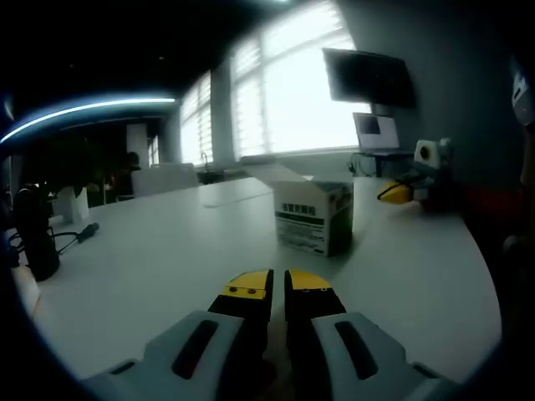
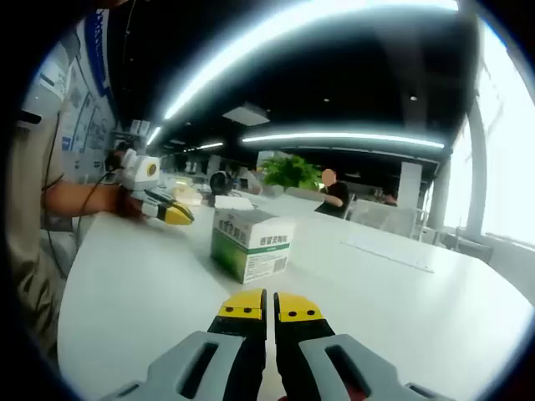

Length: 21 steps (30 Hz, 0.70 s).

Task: Take out ganmaoling bag from box put it on table

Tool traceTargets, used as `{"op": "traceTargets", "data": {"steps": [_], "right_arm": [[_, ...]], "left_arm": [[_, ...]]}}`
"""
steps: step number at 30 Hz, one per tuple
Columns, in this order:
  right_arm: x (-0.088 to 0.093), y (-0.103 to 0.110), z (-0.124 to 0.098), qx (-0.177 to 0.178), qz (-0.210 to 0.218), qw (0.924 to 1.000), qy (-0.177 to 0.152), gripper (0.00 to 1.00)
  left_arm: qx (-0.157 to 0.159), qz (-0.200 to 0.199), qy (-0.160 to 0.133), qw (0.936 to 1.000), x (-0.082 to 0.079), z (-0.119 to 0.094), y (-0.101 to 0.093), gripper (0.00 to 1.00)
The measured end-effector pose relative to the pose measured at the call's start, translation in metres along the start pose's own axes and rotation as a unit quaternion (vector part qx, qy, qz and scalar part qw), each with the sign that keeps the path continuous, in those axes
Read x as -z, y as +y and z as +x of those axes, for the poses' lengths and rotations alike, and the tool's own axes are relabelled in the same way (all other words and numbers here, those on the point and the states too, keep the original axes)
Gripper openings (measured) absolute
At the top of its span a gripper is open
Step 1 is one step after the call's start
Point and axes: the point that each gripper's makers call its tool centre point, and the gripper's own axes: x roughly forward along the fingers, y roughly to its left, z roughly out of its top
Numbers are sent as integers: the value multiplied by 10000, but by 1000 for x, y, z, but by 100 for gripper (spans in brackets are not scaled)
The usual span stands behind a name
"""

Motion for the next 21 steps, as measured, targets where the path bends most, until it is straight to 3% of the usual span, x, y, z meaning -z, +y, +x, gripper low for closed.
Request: {"op": "traceTargets", "data": {"steps": [21], "right_arm": [[-1,5,0,-56,66,10000,2,0]], "left_arm": [[80,30,-53,9999,-1,0,-2,0]]}}
